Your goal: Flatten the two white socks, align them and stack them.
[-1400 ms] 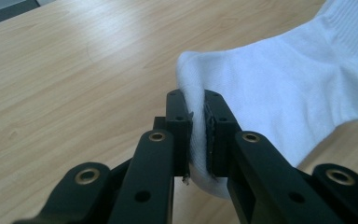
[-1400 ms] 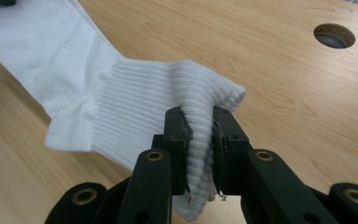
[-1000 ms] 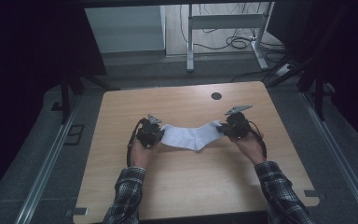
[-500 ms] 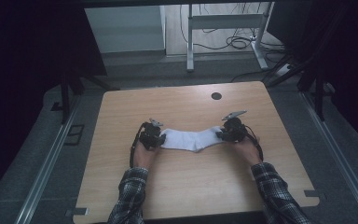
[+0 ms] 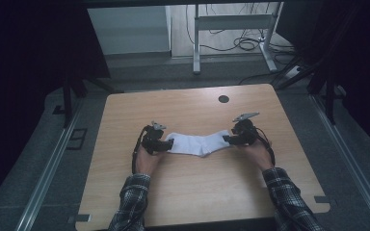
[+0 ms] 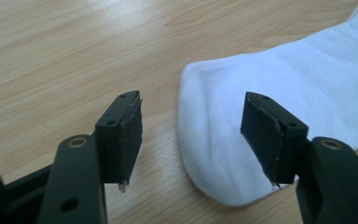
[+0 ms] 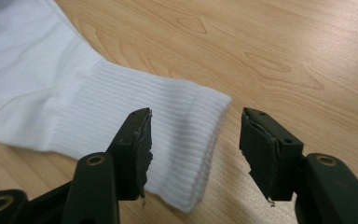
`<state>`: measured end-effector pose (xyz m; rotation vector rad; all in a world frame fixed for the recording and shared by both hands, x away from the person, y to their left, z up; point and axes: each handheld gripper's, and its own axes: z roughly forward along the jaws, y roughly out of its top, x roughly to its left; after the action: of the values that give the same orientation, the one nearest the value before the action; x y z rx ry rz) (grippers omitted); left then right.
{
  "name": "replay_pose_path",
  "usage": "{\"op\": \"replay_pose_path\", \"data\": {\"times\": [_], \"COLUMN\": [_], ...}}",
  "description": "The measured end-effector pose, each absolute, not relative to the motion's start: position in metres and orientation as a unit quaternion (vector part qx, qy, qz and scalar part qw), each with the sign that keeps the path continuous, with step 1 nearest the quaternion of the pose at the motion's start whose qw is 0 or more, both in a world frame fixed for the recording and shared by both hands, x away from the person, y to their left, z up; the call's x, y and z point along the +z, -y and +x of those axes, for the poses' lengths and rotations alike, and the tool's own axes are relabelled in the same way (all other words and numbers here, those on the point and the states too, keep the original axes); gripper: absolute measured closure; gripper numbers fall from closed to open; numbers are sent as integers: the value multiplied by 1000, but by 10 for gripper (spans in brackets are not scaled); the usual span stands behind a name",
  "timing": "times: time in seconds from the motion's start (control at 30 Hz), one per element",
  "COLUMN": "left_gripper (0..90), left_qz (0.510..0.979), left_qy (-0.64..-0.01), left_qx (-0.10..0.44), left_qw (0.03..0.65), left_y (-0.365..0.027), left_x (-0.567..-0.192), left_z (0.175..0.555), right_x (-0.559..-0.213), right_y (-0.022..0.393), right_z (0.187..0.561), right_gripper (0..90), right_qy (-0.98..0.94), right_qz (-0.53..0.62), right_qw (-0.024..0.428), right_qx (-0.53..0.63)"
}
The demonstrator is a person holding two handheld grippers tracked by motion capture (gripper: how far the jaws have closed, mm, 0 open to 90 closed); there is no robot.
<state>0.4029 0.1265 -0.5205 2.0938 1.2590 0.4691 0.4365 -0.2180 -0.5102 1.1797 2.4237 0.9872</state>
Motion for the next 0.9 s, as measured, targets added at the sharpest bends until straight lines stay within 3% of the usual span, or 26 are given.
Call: {"op": "replay_pose_path", "data": {"times": [0.53,0.9], "left_gripper": [225,174], "left_qz": [795,801], "left_qy": [-459,-443], "left_qx": [145,138], "left_qw": [369,378], "left_y": [-132,-136], "left_x": [-511,-498], "left_z": [385,367], "right_x": [-501,-487], "right_y": [223,226], "right_z": [424,408], "right_gripper": [274,205], "right_qy": [-833,-836], "right_qz": [400,382], "right_qw": [104,111], "right_qx": [366,377]}}
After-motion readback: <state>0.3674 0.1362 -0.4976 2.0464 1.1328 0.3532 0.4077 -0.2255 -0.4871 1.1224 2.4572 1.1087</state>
